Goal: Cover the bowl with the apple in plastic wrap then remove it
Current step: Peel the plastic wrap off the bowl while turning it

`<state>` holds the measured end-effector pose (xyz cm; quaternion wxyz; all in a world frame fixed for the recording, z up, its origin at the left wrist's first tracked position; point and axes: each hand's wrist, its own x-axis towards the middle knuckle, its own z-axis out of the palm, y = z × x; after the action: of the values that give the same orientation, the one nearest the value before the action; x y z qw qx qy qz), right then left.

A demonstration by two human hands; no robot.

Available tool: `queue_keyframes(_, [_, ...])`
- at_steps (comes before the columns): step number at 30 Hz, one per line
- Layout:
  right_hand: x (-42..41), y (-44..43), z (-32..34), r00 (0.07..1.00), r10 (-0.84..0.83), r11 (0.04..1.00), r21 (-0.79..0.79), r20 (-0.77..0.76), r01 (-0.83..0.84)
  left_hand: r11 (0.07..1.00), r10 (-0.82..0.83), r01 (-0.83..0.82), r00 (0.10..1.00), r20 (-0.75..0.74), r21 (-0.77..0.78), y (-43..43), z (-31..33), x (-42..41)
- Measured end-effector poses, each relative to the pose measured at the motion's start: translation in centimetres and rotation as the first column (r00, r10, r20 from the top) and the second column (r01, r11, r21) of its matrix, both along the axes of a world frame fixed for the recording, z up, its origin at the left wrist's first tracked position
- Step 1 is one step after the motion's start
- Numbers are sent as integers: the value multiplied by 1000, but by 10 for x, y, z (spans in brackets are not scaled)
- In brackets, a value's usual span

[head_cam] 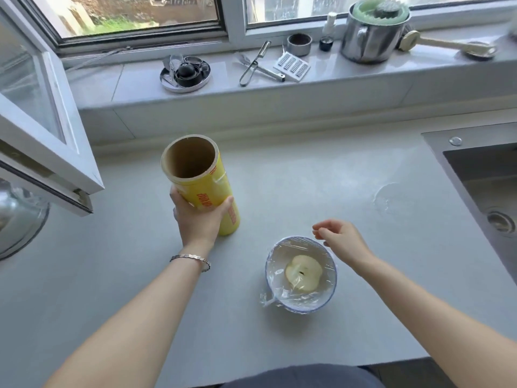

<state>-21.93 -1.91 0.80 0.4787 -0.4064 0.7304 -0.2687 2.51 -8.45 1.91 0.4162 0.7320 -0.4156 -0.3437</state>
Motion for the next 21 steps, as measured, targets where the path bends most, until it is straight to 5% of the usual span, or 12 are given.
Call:
queue_keyframes(6, [-2, 3, -9, 977, 102, 994, -12, -187, -106, 998, -63, 62, 998, 20, 25, 6, 2, 1])
queue_keyframes(8, [-4, 4, -12, 955, 157, 987, 7, -252, -160, 975, -104, 96, 994, 33, 203, 24, -3, -4])
queue_keyframes(11, [-6, 11, -21, 955, 236, 969, 116, -178, -218, 754, -269, 293, 954, -131, 588, 66, -11, -16])
queue_keyframes(14, [-5, 22, -29, 967, 236, 963, 153, -91, -221, 548, -260, 473, 880, -397, 690, 102, -9, -31])
queue_keyframes(17, [-5, 31, -28, 984, 169, 977, 139, -50, -160, 589, -209, 493, 858, -469, 640, 115, -14, -40])
queue_keyframes(21, [-6, 55, -29, 998, 55, 980, 192, 25, -59, 732, -173, 361, 919, -355, 577, 107, -22, -45])
